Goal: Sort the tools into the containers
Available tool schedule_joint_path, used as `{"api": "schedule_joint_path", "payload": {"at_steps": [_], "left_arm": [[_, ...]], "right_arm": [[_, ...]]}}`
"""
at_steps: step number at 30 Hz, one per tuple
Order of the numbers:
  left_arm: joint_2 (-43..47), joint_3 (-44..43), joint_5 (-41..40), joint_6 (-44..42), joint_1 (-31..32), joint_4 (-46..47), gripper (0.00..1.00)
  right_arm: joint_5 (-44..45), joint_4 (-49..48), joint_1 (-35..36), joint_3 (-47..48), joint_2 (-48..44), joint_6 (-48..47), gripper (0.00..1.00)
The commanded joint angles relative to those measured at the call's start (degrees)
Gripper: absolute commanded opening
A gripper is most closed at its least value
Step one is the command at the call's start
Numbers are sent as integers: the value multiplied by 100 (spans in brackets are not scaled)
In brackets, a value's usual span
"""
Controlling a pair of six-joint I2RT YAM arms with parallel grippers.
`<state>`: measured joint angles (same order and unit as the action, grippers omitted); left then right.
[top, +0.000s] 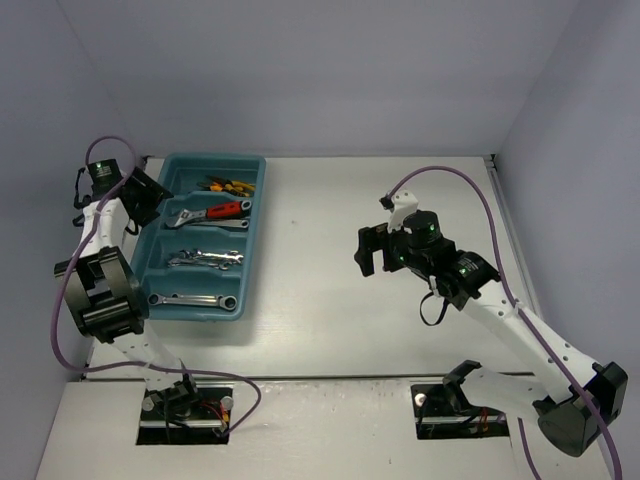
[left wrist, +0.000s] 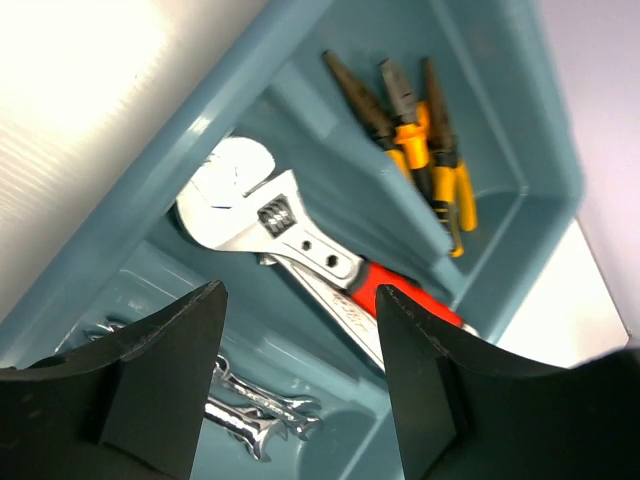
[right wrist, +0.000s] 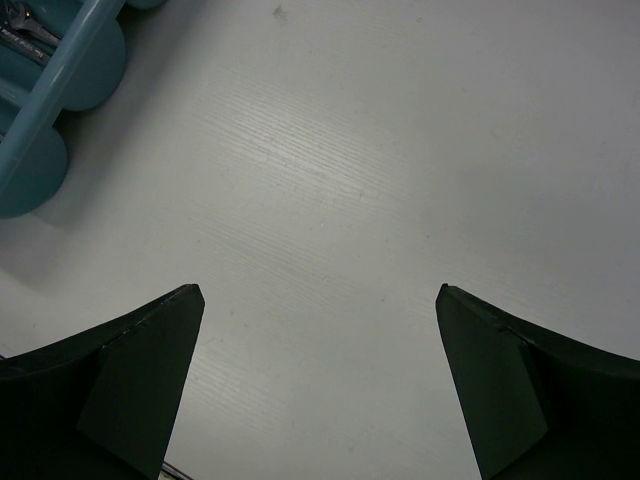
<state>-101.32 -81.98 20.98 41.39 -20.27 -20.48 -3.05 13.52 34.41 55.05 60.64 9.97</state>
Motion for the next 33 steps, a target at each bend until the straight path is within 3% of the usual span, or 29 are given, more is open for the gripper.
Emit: {"api": "schedule_joint_path", "payload": {"at_steps": [1, 6, 12, 18, 26, 33], "left_arm": [[709, -473, -26, -314, -21, -304, 58], [1537, -733, 113, -850, 7, -868, 58], [3047, -667, -333, -1313, 137, -1370, 59], [3878, -1085, -1218, -2142, 1024, -2545, 59], [5111, -1194, -1937, -2702, 1707, -3314, 59], [6172, -257, -3216, -2890, 1746, -3347, 61]], "right_arm": [[105, -262, -57, 239, -96, -86, 100], [576, -262, -57, 432, -238, -83, 100], [1370, -260, -75, 926, -405, -142, 100], [2357, -227, -83, 1265, -765, -292, 100], [3496, -187, -83, 1274, -1681, -721, 100], [3305, -123, -83, 1116, -2662, -342, 100]]}}
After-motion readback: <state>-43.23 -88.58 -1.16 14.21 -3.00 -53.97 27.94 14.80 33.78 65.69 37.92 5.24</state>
